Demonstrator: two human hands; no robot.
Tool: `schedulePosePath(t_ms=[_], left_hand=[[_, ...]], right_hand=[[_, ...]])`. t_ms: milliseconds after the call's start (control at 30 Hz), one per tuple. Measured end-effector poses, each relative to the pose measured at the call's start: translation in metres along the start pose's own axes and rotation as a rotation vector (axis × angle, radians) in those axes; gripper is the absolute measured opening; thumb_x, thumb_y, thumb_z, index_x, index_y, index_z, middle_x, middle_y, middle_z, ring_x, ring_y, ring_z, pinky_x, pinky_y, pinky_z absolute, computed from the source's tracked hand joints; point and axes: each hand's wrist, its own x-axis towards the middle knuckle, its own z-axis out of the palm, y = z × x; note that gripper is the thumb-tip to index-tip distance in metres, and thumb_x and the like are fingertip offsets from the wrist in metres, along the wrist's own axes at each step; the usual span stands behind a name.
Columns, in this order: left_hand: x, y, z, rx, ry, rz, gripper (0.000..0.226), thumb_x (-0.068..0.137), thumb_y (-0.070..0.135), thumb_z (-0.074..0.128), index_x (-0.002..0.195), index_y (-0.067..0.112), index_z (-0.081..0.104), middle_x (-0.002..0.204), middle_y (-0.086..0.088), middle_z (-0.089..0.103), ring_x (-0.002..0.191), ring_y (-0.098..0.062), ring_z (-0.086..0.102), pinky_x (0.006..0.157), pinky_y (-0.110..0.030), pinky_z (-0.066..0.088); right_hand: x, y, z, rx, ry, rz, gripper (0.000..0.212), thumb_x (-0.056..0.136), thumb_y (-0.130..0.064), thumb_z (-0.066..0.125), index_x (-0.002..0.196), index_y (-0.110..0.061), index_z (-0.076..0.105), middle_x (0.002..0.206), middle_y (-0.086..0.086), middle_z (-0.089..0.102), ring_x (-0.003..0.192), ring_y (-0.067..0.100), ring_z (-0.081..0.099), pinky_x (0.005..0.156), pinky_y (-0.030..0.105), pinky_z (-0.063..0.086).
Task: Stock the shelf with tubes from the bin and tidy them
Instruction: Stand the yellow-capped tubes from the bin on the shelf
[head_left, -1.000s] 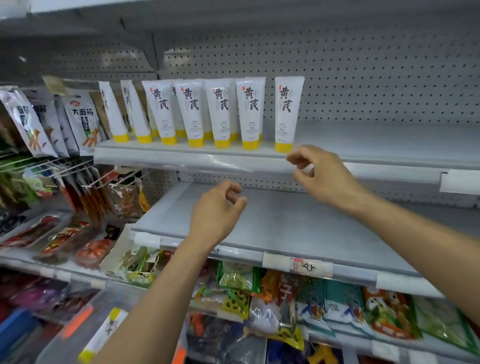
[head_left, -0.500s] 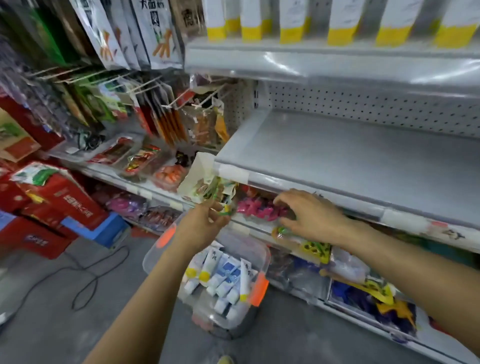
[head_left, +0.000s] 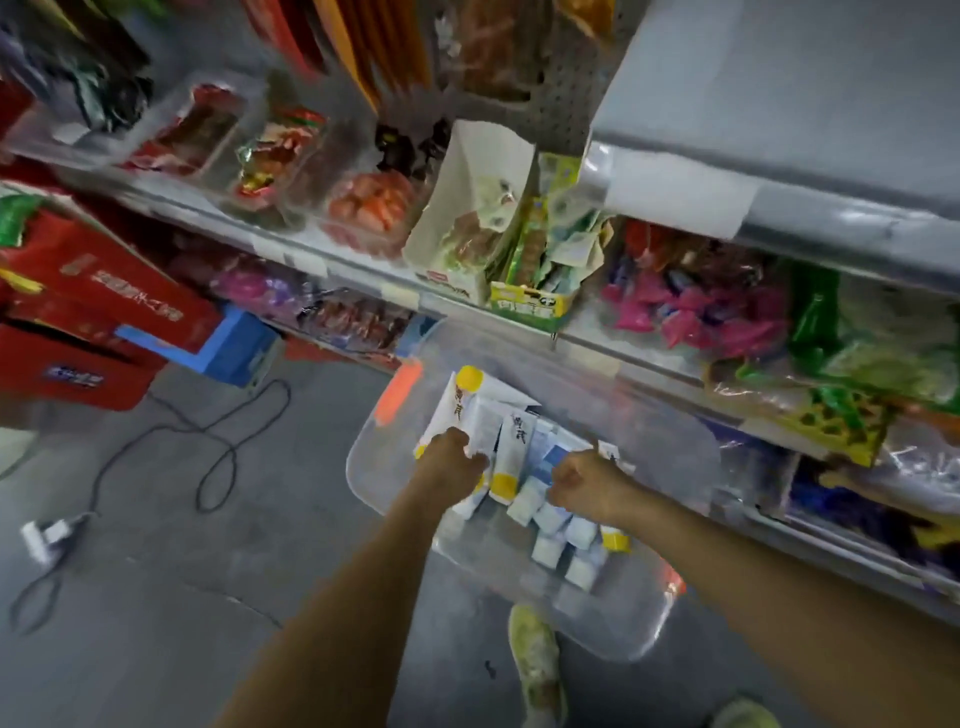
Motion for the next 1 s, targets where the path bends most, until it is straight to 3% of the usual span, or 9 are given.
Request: schedulePosePath(t_ms=[133,200,300,400,533,733,800,933,1000], left_hand=[[0.041,-0.010,0.034,0.105,0.031,0.005,0.050,0.092,0.022,0.057,0.134,0.000,0.039,0.136,-0.021,0.044,0.128,-0.035,0.044,0.102,-0.035,0.034],[0.057,-0.012,0.045,0.166,0.051,0.015,0.052,0.091,0.024,0.056,0.133,0.000,0.038,0.136,-0.020,0.045,0.127,-0.035,0.044,0.102,-0.037,0.035],[0.073,-0.014,0.056,0.200,0.066,0.001,0.050,0.092,0.026,0.054,0.133,0.001,0.040,0.135,-0.019,0.045,0.125,-0.035,0.047,0.101,-0.038,0.037],[0.081,-0.007,0.059,0.111,0.086,-0.064,0.044,0.091,0.028,0.054,0.126,0.002,0.047,0.131,-0.018,0.050,0.121,-0.034,0.051,0.099,-0.037,0.038],[0.086,0.002,0.055,-0.116,0.017,-0.150,0.044,0.093,0.036,0.052,0.121,0.002,0.057,0.121,-0.018,0.062,0.114,-0.036,0.057,0.096,-0.036,0.044],[0.041,0.016,0.055,-0.679,-0.158,-0.261,0.035,0.092,0.037,0.060,0.114,0.010,0.062,0.086,-0.005,0.063,0.073,-0.021,0.059,0.066,-0.028,0.049],[0.015,0.024,0.055,-0.737,-0.156,-0.236,0.034,0.085,0.047,0.066,0.104,0.019,0.065,0.085,-0.004,0.068,0.077,-0.021,0.064,0.071,-0.031,0.053],[-0.040,0.039,0.053,-0.882,-0.196,-0.151,0.062,0.058,0.058,0.080,0.105,0.018,0.069,0.098,-0.011,0.074,0.085,-0.027,0.070,0.077,-0.041,0.059],[-0.073,0.052,0.046,-0.919,-0.220,-0.092,0.045,0.072,0.040,0.081,0.105,0.012,0.070,0.089,-0.013,0.074,0.072,-0.023,0.069,0.072,-0.037,0.058]], right_hand=[[0.057,0.000,0.036,0.150,0.016,0.123,0.022,0.083,-0.008,0.063,0.065,-0.003,0.052,0.065,0.014,0.043,0.065,0.025,0.047,0.061,0.031,0.031],[0.081,-0.006,0.048,0.202,0.046,0.164,0.013,0.085,-0.013,0.061,0.086,0.000,0.059,0.081,0.017,0.054,0.077,0.027,0.054,0.065,0.030,0.034],[0.114,-0.010,0.064,0.291,0.082,0.217,0.032,0.086,-0.017,0.060,0.115,-0.002,0.057,0.115,0.019,0.063,0.105,0.035,0.061,0.076,0.032,0.047],[0.133,-0.017,0.069,0.452,0.101,0.307,0.044,0.083,-0.015,0.061,0.125,-0.003,0.056,0.123,0.018,0.064,0.108,0.036,0.064,0.088,0.042,0.055],[0.135,-0.016,0.060,0.671,0.062,0.372,0.041,0.089,-0.023,0.056,0.124,-0.001,0.055,0.105,0.018,0.063,0.083,0.028,0.060,0.060,0.029,0.047],[0.085,0.006,0.041,0.905,-0.128,0.374,0.037,0.092,-0.044,0.054,0.110,-0.013,0.061,0.088,0.015,0.067,0.072,0.026,0.063,0.060,0.032,0.055],[0.061,0.009,0.033,0.887,-0.149,0.318,0.042,0.092,-0.050,0.052,0.105,-0.012,0.064,0.078,0.014,0.069,0.060,0.024,0.065,0.055,0.031,0.055],[0.001,0.015,0.006,0.903,-0.119,0.198,0.035,0.092,-0.047,0.054,0.088,-0.013,0.062,0.059,0.010,0.057,0.040,0.018,0.051,0.040,0.016,0.034],[-0.036,0.020,-0.013,0.907,-0.124,0.153,0.028,0.089,-0.039,0.060,0.086,-0.012,0.063,0.059,0.011,0.057,0.038,0.018,0.048,0.039,0.015,0.028]])
